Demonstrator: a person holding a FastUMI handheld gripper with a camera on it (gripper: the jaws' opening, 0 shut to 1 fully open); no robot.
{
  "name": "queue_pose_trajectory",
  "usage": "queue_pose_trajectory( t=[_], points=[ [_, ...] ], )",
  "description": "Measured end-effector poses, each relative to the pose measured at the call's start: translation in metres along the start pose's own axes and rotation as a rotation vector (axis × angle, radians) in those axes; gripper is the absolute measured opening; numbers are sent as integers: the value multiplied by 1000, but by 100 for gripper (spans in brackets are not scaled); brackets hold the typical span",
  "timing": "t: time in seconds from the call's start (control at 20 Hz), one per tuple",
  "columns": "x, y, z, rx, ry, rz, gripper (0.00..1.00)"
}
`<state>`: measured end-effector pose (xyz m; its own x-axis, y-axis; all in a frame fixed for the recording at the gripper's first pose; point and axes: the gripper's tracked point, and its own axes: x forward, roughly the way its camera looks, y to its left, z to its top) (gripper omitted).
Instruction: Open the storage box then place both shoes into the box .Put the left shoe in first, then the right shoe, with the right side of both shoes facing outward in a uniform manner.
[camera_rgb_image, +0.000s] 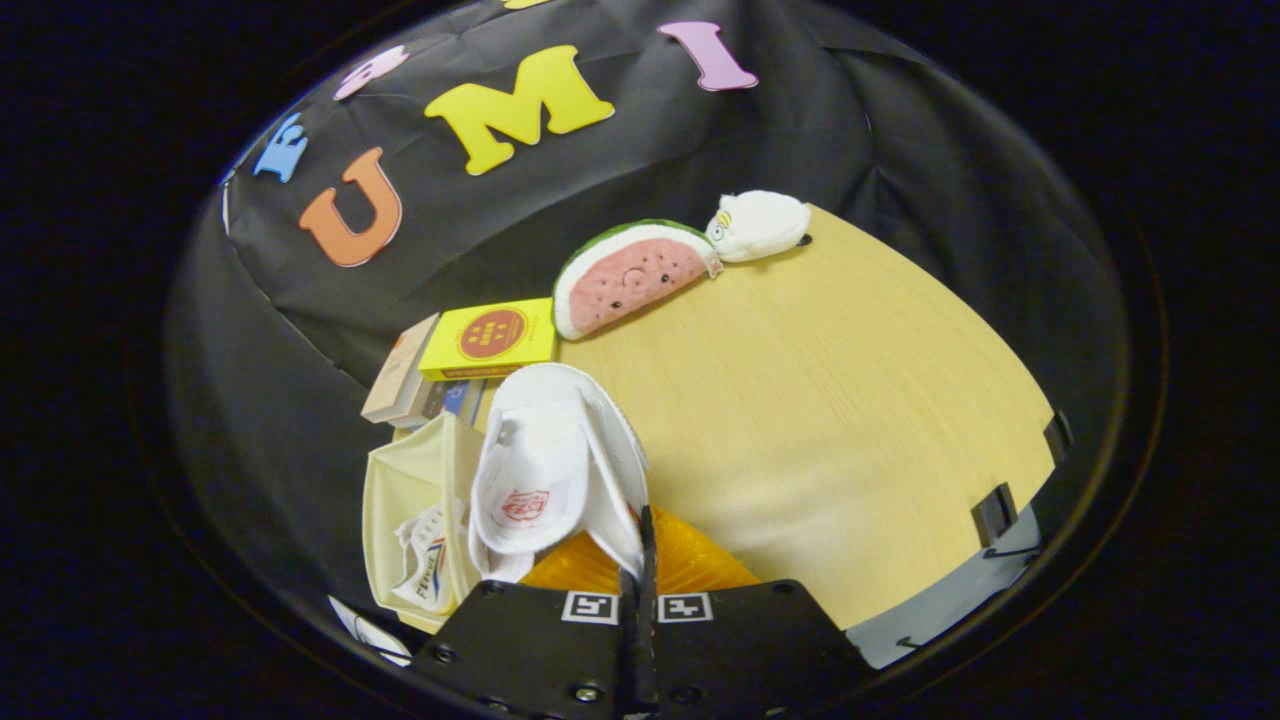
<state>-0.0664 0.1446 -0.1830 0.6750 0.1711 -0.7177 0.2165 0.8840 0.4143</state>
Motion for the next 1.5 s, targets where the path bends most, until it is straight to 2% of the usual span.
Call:
queue_pose_trajectory(
  t=[0.3,0.55,0.85,1.0,1.15,1.5],
  points=[
    [-22,94,-18,27,-59,60,0],
    [-8,136,-25,29,-79,31,0],
    [30,162,-46,19,-71,-33,0],
    [51,171,-54,58,-72,-47,0],
    [68,169,-54,17,-108,-85,0],
    [69,170,-71,-35,-132,-105,0]
  ],
)
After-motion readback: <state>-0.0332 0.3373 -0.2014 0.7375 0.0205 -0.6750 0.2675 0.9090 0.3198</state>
